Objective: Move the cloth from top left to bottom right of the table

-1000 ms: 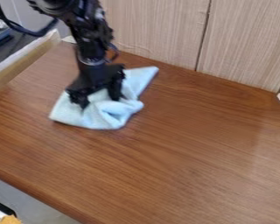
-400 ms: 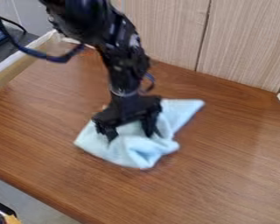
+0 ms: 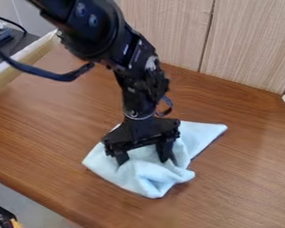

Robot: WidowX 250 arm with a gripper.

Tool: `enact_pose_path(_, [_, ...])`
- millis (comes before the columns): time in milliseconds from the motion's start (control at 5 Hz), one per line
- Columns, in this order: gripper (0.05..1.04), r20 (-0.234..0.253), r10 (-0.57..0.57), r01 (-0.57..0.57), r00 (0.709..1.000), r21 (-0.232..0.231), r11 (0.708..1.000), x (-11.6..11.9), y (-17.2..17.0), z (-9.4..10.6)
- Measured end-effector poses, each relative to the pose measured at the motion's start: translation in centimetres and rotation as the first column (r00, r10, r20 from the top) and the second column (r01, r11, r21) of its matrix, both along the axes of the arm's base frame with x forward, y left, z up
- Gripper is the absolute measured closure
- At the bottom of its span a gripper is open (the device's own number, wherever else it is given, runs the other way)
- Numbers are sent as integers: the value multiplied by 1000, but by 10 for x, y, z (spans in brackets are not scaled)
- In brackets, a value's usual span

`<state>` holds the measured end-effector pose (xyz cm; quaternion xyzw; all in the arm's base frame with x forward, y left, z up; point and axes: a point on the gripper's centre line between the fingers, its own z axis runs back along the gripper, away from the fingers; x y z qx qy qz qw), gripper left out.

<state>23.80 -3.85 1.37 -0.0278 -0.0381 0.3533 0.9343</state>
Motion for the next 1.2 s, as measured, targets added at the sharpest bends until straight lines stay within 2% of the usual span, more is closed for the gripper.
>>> enact_pose_path(400, [83, 10, 0, 0, 1000, -7, 1000, -1, -1, 13])
enact_pose_path(800, [84, 64, -48, 51, 997, -43, 998, 4, -6, 54])
enact_pose_path(1000, [84, 146, -59, 67, 987, -47, 997, 2, -2, 83])
enact_pose_path(1200, [84, 148, -64, 71, 987, -46, 996, 2, -2, 83])
